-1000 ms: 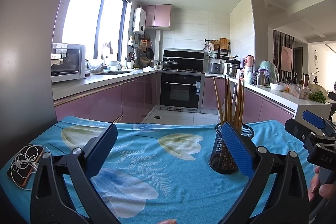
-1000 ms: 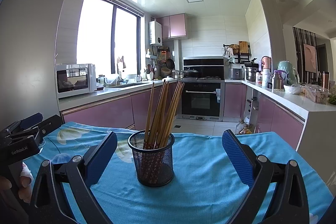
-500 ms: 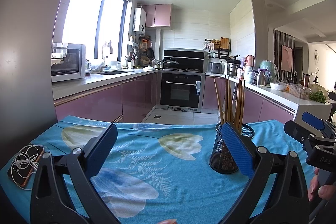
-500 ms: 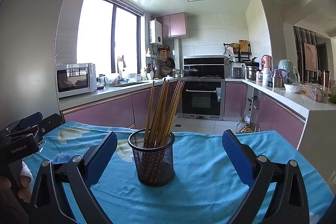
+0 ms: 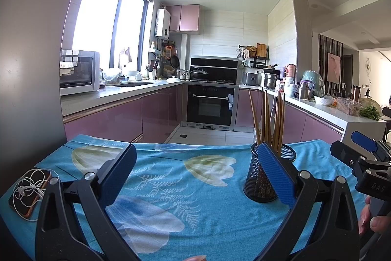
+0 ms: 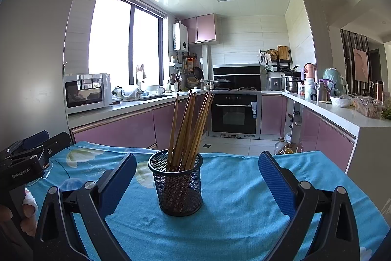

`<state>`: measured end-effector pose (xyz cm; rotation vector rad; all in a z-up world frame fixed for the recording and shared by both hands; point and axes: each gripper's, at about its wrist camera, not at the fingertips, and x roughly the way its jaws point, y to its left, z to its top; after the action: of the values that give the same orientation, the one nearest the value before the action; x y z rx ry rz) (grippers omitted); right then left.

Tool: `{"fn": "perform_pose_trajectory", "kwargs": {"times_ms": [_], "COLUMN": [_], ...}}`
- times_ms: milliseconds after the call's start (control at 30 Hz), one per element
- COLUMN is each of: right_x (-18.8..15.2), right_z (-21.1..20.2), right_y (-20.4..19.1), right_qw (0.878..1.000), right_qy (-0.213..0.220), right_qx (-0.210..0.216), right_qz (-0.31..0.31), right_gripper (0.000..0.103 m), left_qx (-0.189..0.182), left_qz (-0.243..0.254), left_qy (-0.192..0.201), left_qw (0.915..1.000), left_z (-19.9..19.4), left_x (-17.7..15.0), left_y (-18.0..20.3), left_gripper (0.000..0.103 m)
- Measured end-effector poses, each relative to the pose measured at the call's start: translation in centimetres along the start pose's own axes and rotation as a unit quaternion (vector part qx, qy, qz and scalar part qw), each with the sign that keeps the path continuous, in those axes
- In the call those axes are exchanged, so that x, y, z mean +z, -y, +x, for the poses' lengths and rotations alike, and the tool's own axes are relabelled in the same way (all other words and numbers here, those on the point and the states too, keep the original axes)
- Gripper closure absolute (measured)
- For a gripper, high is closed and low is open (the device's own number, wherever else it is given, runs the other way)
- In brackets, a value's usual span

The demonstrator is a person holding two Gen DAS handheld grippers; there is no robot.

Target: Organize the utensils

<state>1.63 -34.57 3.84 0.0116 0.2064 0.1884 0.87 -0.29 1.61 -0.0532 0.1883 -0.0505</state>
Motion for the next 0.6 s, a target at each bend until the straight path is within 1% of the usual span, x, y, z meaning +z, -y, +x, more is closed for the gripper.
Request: {"fn": "perform_pose_trajectory", "kwargs": {"times_ms": [600], "right_x": [-0.14], "right_z": [-0.05], "right_y": [0.19], "right_qw": [1.000], "right_qy": [-0.002], "right_qx": [0.000], "right_qz": [0.001], "right_gripper": [0.006], "left_qx": [0.000], "left_qz": [0.000], "left_qy": [0.000], "left_qw": [1.0000], "left_z": [-0.02], "left_x": [0.01], "left_y": [0.01], "left_gripper": [0.005]}}
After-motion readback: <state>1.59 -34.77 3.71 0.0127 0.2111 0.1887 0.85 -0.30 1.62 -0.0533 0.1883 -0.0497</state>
